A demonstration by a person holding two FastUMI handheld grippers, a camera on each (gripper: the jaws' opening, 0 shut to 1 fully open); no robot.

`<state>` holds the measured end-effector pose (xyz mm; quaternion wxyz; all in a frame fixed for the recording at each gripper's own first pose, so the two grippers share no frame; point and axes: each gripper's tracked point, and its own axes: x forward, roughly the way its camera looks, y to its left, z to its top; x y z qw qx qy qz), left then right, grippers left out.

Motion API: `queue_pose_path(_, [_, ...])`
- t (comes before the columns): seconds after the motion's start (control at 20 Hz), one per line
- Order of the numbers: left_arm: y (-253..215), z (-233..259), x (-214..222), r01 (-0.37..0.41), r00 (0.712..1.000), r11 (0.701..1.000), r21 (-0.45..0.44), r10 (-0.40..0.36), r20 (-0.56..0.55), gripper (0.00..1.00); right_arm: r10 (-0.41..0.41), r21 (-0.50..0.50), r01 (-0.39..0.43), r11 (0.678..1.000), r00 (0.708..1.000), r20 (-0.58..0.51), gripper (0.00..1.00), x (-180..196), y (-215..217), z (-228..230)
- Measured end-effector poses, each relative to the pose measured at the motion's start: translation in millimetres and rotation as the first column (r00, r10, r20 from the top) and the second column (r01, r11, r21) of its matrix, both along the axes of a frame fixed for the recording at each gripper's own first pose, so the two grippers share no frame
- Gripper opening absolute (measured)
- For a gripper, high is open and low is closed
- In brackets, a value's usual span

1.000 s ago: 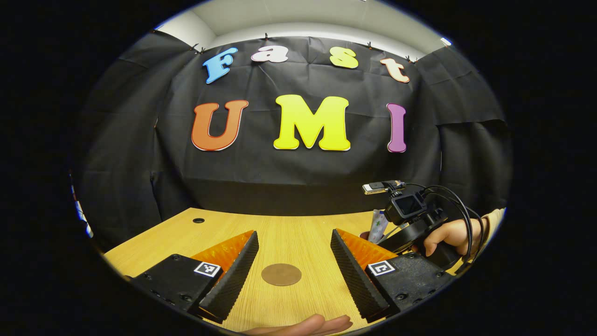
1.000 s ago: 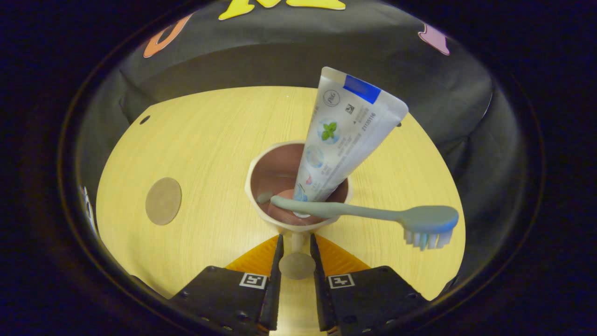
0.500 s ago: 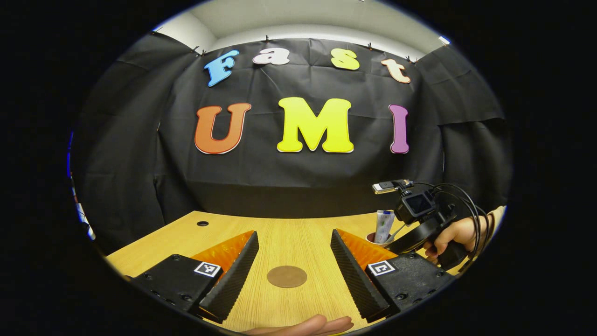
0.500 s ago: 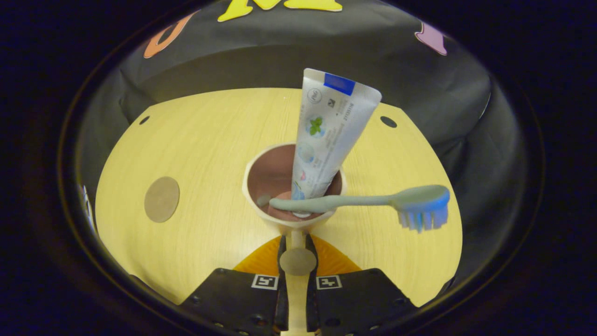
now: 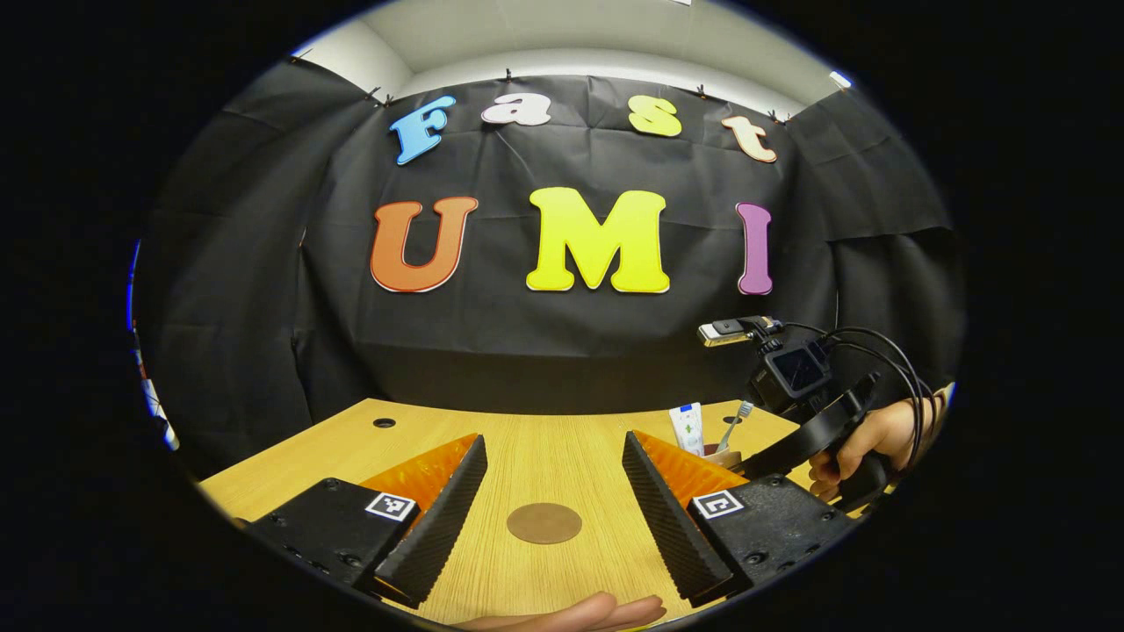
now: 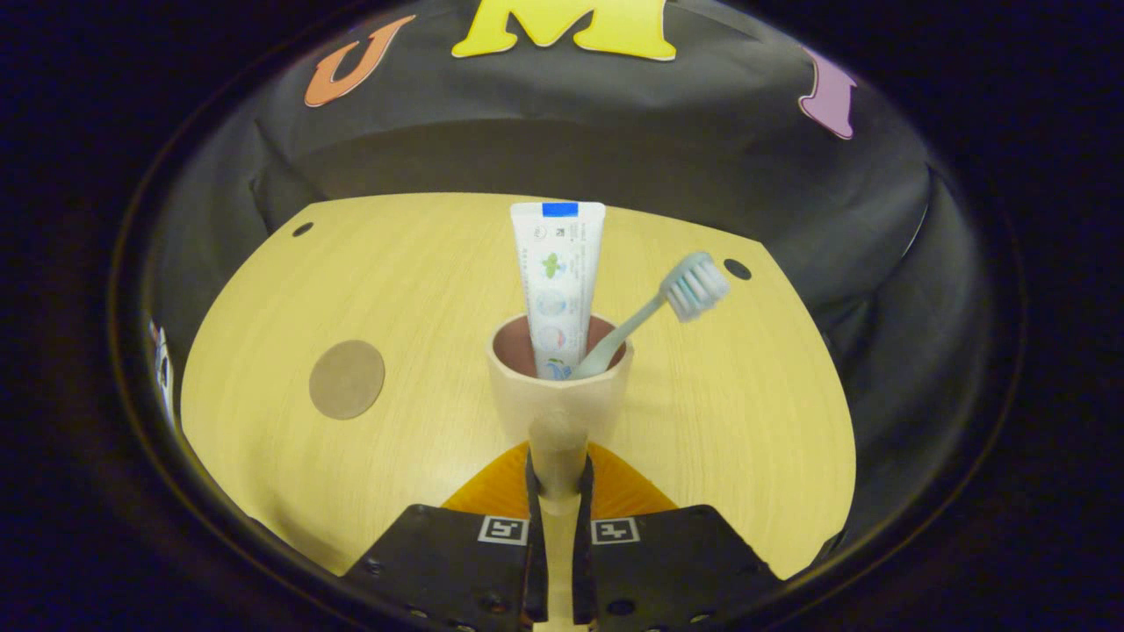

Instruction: Put the toothbrush and toothpaste on the desktop into the cup, then pick up the cup and place it on the coaster on the desktop.

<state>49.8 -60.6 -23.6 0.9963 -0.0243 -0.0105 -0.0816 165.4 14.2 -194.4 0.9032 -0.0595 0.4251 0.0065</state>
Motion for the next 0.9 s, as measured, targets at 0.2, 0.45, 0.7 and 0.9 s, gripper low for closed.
queue_pose_path(0.2, [-3.6, 1.2, -0.9, 0.006, 1.000, 1.000, 0.012, -0.006, 0.003, 0.99, -0.016, 0.030, 0.017, 0.999, 0.999, -0.046, 0.11, -4.9, 5.0, -10.5])
queue_pose_path(0.45, [-7.9, 2.3, -3.8, 0.017, 1.000, 1.000, 0.021, -0.017, 0.011, 0.99, -0.020, 0.041, 0.024, 0.999, 0.996, -0.088, 0.12, -3.2, 6.4, -24.8])
queue_pose_path(0.7, [-7.6, 1.5, -2.9, 0.020, 1.000, 1.000, 0.019, -0.020, 0.010, 0.99, -0.047, 0.081, 0.061, 0.995, 0.985, -0.166, 0.20, 0.6, 13.5, -34.6])
queue_pose_path(0.9, [-7.6, -0.3, -1.7, 0.022, 1.000, 1.000, 0.018, -0.022, 0.001, 0.99, -0.060, 0.068, 0.071, 0.995, 0.985, -0.159, 0.25, 1.6, 10.8, -27.4])
